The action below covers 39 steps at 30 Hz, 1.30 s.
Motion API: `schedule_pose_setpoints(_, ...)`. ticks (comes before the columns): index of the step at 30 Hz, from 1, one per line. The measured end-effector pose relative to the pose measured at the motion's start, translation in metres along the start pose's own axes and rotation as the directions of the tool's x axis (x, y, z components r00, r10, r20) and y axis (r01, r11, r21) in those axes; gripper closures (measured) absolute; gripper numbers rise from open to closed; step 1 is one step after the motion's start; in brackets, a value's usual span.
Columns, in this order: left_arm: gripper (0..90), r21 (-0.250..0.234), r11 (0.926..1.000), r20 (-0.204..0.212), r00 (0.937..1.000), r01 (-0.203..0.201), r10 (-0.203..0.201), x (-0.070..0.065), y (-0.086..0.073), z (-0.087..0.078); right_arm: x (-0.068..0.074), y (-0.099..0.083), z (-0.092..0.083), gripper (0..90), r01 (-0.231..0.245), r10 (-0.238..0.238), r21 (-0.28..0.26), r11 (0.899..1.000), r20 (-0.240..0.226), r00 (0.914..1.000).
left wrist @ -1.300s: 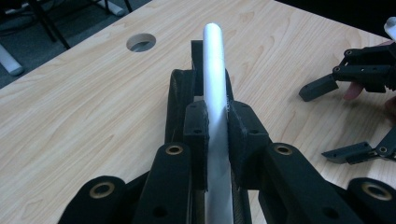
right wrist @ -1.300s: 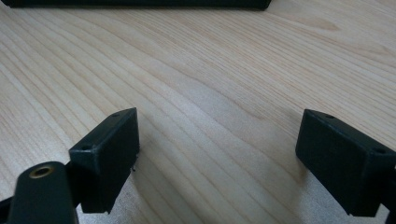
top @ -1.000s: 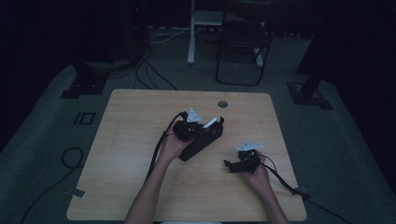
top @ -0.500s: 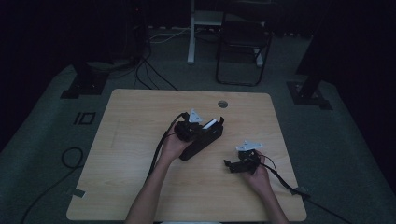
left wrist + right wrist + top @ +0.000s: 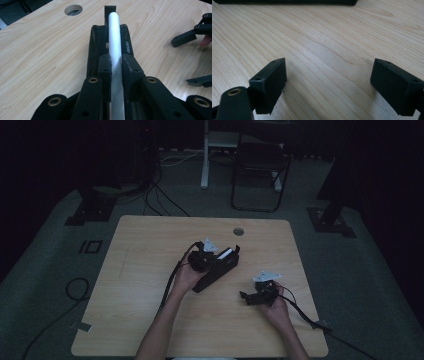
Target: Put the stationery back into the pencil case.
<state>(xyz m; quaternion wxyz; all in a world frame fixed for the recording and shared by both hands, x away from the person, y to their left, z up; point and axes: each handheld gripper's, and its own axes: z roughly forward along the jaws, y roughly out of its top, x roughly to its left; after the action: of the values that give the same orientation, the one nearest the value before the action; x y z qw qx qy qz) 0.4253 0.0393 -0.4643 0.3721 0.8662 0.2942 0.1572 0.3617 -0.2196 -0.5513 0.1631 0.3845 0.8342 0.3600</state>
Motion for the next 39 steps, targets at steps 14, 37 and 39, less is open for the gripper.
schedule_pose_setpoints(14,78.9,0.012,0.9999,-0.001,1.0000,0.005,-0.005,0.0021,-0.0019,0.0053,0.0000,0.0000,0.0000,13.0,0.000,0.000,0.000,1.000,0.000,1.0000)
schedule_pose_setpoints(37,67.2,0.024,0.9997,0.001,1.0000,0.000,0.000,0.0016,-0.0032,0.0083,0.0000,0.0000,0.0000,13.0,0.000,0.000,0.000,1.000,0.000,1.0000)
schedule_pose_setpoints(39,66.1,0.022,0.9998,-0.001,1.0000,0.001,-0.001,0.0018,-0.0040,0.0082,0.0000,0.0000,0.0000,13.0,0.000,0.000,0.000,1.000,0.000,1.0000)
